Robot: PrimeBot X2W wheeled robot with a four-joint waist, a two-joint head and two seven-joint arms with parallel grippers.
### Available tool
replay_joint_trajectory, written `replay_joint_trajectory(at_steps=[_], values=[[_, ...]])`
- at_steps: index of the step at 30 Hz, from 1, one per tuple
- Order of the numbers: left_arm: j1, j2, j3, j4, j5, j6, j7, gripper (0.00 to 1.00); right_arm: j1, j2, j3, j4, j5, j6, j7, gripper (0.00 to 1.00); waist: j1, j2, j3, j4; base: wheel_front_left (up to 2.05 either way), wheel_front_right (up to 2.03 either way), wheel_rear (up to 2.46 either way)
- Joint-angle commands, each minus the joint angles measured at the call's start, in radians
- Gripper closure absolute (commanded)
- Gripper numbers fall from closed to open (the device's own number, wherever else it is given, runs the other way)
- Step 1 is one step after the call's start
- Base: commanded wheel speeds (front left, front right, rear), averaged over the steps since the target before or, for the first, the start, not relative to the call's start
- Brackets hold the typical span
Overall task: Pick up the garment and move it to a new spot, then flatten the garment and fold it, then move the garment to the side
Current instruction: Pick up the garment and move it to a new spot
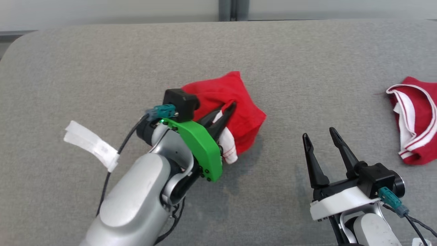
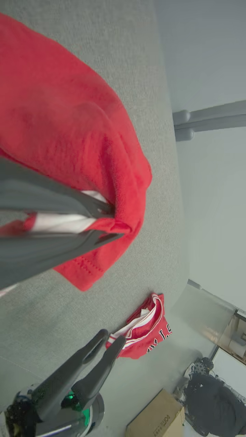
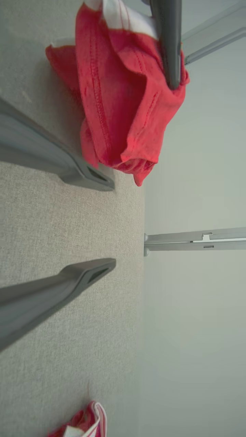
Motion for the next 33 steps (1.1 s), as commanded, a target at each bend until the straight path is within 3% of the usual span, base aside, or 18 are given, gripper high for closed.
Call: replay_joint_trajectory(at_steps=[1,5,9,14,15,16,17,18,22,26,28,33], values=[[0.001,-0.019,-0.017,-0.015,0.010,0.014,0.014,1.00,0.002,0.005,0.001,-0.002,0.010,-0.002,-0.003,0.00,-0.0001,0.0000,-0.032,-0.157,0.00,0.00,0.00],[-0.032,-0.060,-0.061,0.004,0.041,0.043,0.028,1.00,-0.007,0.010,0.002,-0.002,0.017,-0.001,-0.002,0.00,-0.0001,0.0000,-0.011,-0.241,0.00,0.00,0.00],[-0.053,-0.080,-0.093,0.106,0.067,0.068,0.006,1.00,-0.016,0.013,0.011,-0.002,0.038,-0.001,-0.003,0.00,-0.0001,0.0000,0.012,-0.317,0.00,0.00,0.00],[-0.052,-0.092,-0.107,0.241,0.085,0.087,-0.053,1.00,-0.015,0.013,0.015,-0.005,0.069,-0.001,-0.003,0.00,-0.0001,0.0000,0.028,-0.365,0.00,0.00,0.00],[-0.048,-0.092,-0.108,0.279,0.087,0.091,-0.066,0.85,-0.012,0.013,0.015,-0.005,0.073,-0.001,-0.003,0.00,-0.0001,0.0000,0.031,-0.370,0.00,0.00,0.00],[-0.043,-0.092,-0.111,0.309,0.089,0.094,-0.077,0.56,-0.009,0.013,0.014,-0.005,0.073,-0.001,-0.003,0.00,-0.0001,0.0000,0.032,-0.372,0.00,0.00,0.00],[-0.041,-0.092,-0.113,0.338,0.094,0.094,-0.088,0.06,-0.005,0.013,0.010,-0.006,0.073,-0.001,-0.003,0.00,-0.0001,0.0000,0.033,-0.371,0.00,0.00,0.00],[-0.038,-0.091,-0.116,0.363,0.096,0.089,-0.096,0.00,-0.002,0.013,0.004,-0.007,0.073,-0.001,-0.003,0.00,-0.0001,0.0000,0.032,-0.366,0.00,0.00,0.00],[-0.019,-0.083,-0.114,0.385,0.080,0.064,-0.132,0.00,0.016,0.013,-0.015,-0.012,0.046,-0.001,-0.003,0.00,-0.0001,0.0000,0.010,-0.329,0.00,0.00,0.00],[0.015,-0.049,-0.103,0.262,0.082,0.059,-0.191,0.00,0.039,0.012,-0.044,-0.035,0.014,-0.001,-0.003,0.00,-0.0001,0.0000,-0.031,-0.270,0.00,0.00,0.00],[0.053,-0.006,-0.084,0.167,0.076,0.075,-0.204,0.00,0.051,0.005,-0.057,-0.049,-0.001,-0.001,-0.003,0.00,-0.0001,0.0000,-0.050,-0.232,0.00,0.00,0.00],[0.175,0.127,-0.010,-0.037,0.086,0.171,-0.253,0.00,0.072,-0.028,-0.074,-0.072,-0.015,-0.001,-0.003,0.00,-0.0001,0.0000,-0.093,-0.142,0.00,0.00,0.00]])
